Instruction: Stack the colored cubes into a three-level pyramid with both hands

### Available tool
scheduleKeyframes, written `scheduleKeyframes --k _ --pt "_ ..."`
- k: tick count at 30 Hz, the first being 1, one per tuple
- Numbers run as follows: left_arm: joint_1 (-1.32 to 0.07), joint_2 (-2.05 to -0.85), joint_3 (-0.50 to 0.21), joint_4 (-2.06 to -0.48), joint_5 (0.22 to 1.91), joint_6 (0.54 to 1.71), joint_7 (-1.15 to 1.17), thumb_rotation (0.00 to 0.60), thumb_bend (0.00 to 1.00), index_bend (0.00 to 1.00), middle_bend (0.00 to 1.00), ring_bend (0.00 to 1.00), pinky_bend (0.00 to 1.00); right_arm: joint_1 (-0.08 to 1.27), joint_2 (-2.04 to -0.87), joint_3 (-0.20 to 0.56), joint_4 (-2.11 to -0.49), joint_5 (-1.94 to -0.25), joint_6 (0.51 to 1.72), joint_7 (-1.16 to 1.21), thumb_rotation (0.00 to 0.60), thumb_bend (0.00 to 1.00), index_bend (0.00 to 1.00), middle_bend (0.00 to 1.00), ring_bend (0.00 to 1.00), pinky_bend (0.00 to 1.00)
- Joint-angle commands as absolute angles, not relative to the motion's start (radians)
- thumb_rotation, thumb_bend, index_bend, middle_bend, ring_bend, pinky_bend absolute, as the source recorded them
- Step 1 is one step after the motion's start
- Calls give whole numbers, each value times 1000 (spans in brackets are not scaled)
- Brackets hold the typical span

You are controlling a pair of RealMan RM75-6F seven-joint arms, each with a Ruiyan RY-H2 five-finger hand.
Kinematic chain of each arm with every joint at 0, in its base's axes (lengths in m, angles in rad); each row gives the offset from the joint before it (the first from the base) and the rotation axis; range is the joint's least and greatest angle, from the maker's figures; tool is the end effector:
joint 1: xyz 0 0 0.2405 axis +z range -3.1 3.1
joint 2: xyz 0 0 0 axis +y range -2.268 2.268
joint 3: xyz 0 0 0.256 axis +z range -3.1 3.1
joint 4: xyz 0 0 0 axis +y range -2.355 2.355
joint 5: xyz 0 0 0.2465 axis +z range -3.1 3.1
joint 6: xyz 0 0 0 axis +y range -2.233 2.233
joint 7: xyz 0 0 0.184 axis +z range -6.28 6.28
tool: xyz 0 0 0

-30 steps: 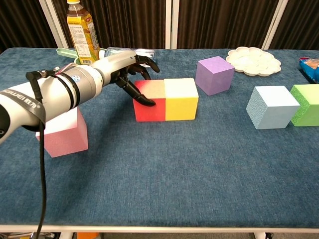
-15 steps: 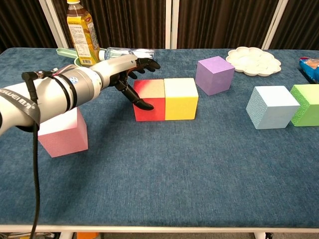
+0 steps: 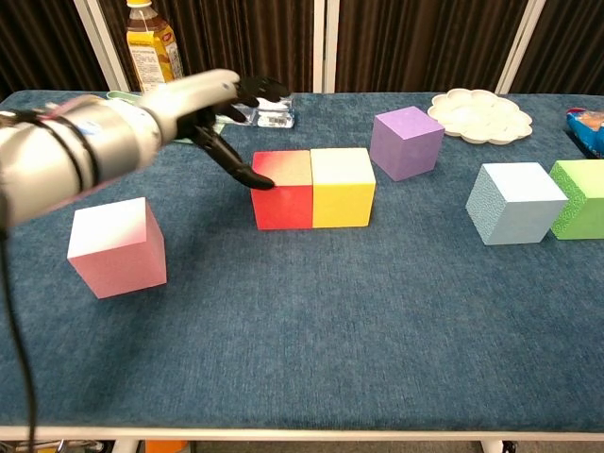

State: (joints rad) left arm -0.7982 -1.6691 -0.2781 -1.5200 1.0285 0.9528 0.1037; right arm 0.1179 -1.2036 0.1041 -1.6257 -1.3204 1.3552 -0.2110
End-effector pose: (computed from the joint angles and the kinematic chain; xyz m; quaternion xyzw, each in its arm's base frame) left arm -0.0664 0.3822 -0.0926 -0.6542 -0.5151 -0.4660 0.2991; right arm -0.3357 -0.2443 0.0924 0.5884 -0.4147 0.3133 0.6194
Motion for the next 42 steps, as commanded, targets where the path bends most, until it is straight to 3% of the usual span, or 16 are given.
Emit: scheduleKeyframes --k 1,9,17,25,32,42 --pt "-720 -1543 -223 -1642 1103 1037 130 600 56 87 38 15 108 147 -1155 124 -1702 -1336 1348 -251 600 0 0 0 0 0" --pt "-592 -1301 -111 -1747 1248 1153 167 600 38 89 38 0 108 290 -1065 237 -1793 -1280 1224 -284 600 0 0 11 0 0" --pt "-474 -1192 -43 -1790 1330 1269 141 600 2 88 40 0 108 526 -1115 323 -1645 -1146 1006 -423 600 0 0 18 0 0" --pt "-410 -1140 -13 -1793 1348 1283 47 600 2 89 46 0 108 703 -1272 285 -1404 -1051 812 -494 600 0 0 21 0 0" --pt "-372 -1155 -25 -1742 1363 1321 11 600 1 89 46 0 107 800 -1384 251 -1237 -1143 698 -372 600 0 0 22 0 0" --pt "-351 -1168 -39 -1708 1363 1319 9 600 1 89 48 0 108 901 -1513 226 -1050 -1240 629 -232 600 0 0 40 0 0"
